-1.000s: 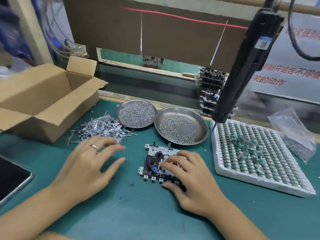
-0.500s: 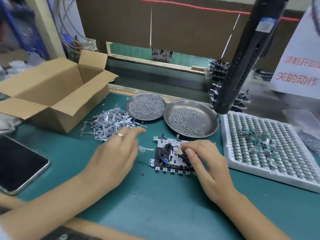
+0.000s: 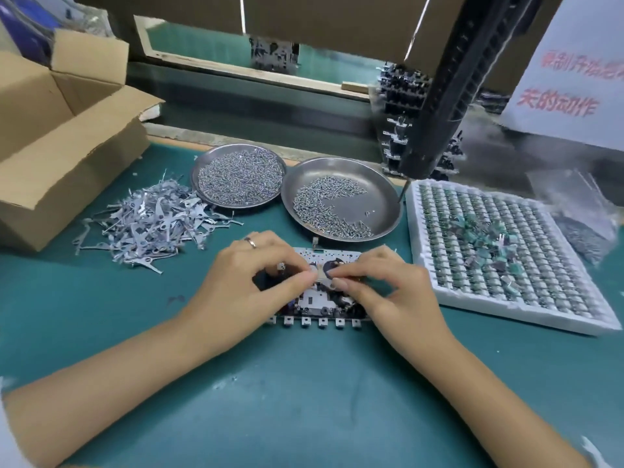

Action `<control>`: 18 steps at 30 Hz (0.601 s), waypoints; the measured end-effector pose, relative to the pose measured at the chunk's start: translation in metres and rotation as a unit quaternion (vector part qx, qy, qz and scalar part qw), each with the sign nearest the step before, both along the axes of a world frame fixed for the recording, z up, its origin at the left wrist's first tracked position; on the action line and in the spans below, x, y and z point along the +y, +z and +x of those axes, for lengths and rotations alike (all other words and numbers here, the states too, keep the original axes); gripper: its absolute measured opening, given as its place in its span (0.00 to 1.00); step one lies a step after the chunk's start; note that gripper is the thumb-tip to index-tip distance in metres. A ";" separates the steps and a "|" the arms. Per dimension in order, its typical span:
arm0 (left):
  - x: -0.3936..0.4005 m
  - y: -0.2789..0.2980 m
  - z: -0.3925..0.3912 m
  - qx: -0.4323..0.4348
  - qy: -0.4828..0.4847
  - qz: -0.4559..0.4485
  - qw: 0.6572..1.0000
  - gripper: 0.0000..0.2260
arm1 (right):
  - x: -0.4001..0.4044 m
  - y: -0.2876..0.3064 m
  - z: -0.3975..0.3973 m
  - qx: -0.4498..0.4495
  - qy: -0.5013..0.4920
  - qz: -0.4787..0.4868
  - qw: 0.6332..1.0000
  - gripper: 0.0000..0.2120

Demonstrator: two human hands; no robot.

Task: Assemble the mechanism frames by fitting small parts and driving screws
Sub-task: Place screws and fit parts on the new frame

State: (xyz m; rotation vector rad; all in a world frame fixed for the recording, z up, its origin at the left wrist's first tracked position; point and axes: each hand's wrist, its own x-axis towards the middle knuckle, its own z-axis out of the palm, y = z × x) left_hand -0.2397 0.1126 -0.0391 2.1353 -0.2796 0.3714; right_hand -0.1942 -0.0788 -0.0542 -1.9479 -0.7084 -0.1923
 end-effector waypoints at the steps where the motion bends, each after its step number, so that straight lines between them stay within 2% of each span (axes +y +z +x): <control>1: 0.000 -0.001 0.001 0.004 -0.005 0.004 1.000 0.04 | 0.000 0.000 0.000 0.007 0.003 -0.002 1.000 0.09; 4: 0.000 -0.002 0.002 0.021 -0.013 0.004 1.000 0.04 | 0.001 0.002 -0.004 0.008 0.001 -0.018 1.000 0.07; 9: 0.003 -0.004 0.002 0.047 -0.003 0.047 0.998 0.04 | 0.000 0.004 -0.006 -0.061 0.017 -0.050 0.997 0.05; 13: 0.004 -0.001 0.001 0.049 -0.001 0.063 0.997 0.04 | -0.001 0.002 -0.007 -0.058 0.056 -0.051 0.995 0.06; 18: 0.002 0.001 -0.001 0.052 -0.004 0.078 0.996 0.03 | -0.004 0.002 -0.009 -0.120 0.094 -0.095 0.984 0.06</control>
